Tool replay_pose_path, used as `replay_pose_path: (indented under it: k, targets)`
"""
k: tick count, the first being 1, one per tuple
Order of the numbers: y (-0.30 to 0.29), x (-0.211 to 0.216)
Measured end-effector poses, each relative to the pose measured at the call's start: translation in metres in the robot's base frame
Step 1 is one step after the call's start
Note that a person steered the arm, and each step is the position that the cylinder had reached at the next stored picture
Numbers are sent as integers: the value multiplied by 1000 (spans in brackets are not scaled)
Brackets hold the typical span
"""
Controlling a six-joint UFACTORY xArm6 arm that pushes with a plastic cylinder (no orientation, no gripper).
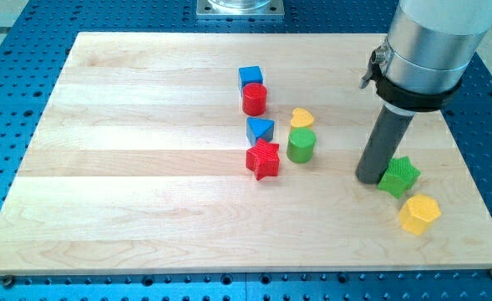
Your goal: Push the red star into the green circle
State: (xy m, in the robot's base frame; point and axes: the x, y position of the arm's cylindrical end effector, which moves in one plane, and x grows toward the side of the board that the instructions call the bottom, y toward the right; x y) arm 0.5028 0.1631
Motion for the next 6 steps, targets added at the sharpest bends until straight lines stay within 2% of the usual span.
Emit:
replay_pose_path:
  k: [1, 2, 3, 4, 5, 6]
  targets:
    - [-87, 20]
    - [-134, 40]
    - [-175, 11]
    - [-179, -9]
    - [-149, -14]
    - [-131, -37]
